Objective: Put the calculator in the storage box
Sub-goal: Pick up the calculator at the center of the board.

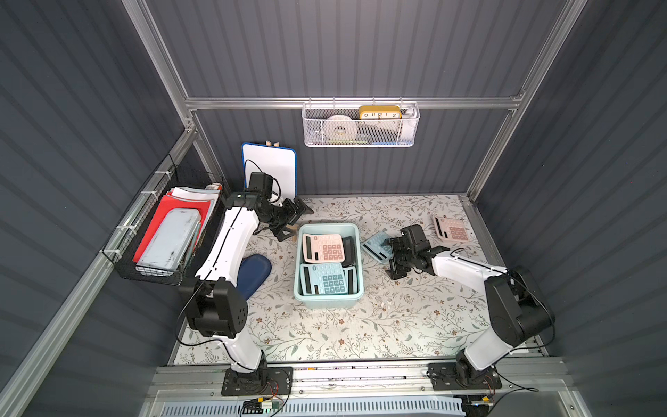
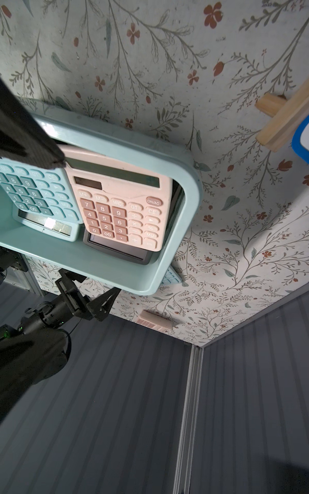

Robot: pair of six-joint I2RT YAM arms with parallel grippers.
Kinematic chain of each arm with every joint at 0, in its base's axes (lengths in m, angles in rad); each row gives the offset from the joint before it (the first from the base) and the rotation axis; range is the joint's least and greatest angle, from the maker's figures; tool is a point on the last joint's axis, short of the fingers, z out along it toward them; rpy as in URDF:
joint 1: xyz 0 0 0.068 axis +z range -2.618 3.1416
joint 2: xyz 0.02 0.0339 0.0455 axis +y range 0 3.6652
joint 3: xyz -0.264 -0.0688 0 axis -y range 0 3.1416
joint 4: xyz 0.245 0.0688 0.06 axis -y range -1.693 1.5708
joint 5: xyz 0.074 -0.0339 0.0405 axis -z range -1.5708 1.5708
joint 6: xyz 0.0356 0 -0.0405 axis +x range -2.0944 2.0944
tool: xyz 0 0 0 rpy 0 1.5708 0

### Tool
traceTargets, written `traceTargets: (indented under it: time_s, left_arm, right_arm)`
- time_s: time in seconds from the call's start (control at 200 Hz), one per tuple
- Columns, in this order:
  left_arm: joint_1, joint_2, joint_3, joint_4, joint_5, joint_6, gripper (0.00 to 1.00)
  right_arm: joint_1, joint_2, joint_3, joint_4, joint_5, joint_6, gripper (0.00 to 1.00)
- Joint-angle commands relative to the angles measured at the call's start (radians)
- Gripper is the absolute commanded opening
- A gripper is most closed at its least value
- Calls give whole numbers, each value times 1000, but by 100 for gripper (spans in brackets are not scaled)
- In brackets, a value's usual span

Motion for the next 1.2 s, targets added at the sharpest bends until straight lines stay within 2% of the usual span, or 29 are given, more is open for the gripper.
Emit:
traceTargets:
  time_s: [0.0, 0.16, 0.435, 0.84, 0.996, 1.056, 1.196]
  left_arm:
    - [4, -43, -10, -5, 10, 17, 99]
    - [6, -48, -6, -15, 6, 17, 99]
    - [6, -44, 7, -23, 10, 16, 99]
    - [4, -36, 24, -32, 20, 15, 99]
    - [5, -34, 32, -34, 23, 16, 99]
    - [5, -34, 32, -35, 24, 16, 99]
    - [5, -38, 34, -36, 25, 16, 99]
  right_arm:
    - [10, 49, 8, 109, 63, 92, 99]
    - [38, 104, 18, 171, 118, 157, 98]
    - [113, 166, 30, 234, 217, 250, 87]
    - [134, 191, 4, 299, 361, 268, 58]
    - [132, 195, -10, 318, 377, 272, 50]
    - [133, 191, -15, 324, 382, 271, 41]
    - [126, 172, -38, 331, 397, 275, 31]
